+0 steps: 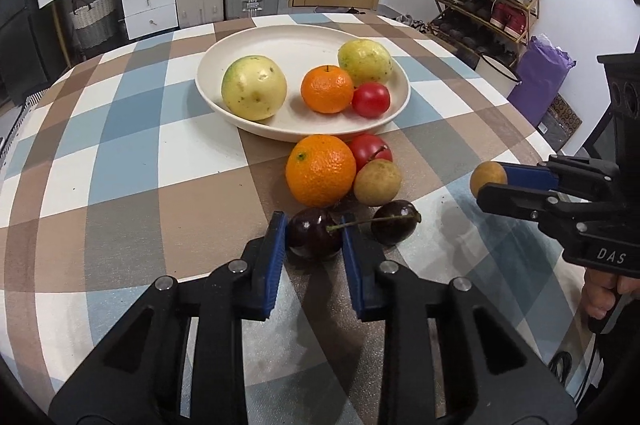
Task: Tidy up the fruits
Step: 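Grasp the dark plum with the left gripper while the right gripper carries the brown fruit toward the plate, then carry the dark plum with the left gripper while the right gripper carries the brown fruit over the plate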
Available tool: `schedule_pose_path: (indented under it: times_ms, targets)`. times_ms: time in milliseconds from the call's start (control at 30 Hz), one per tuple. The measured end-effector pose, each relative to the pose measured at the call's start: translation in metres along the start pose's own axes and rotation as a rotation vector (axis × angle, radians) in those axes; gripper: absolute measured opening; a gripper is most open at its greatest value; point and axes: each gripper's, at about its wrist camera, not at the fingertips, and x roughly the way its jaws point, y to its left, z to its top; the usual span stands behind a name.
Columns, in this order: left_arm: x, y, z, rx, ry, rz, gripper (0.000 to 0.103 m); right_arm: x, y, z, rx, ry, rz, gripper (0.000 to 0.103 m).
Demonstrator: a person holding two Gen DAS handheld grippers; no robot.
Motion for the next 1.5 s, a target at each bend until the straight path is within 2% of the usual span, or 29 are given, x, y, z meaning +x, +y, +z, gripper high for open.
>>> schedule_pose_path:
  times_ms: [333, 667, 967, 1500]
  targets:
    - [-0.030, 0.008, 0.001, -0.038, -0.065, 0.026, 0.025, -0.012, 0.006, 0.005, -0.017, -0.029, -0.006, 0.030]
    - [-0.068, 0.015, 0.011, -0.075, -0.141, 0.054, 0.025, -0.034, 0.017, 0.027, -0.055, -0.089, -0.006, 0.030]
    - [-0.088, 0.015, 0.024, -0.090, -0.191, 0.073, 0.025, -0.043, 0.021, 0.046, -0.074, -0.120, 0.000, 0.030]
    - [-0.067, 0.012, 0.053, -0.077, -0.190, 0.073, 0.025, -0.017, 0.010, 0.078, -0.051, -0.119, 0.012, 0.030]
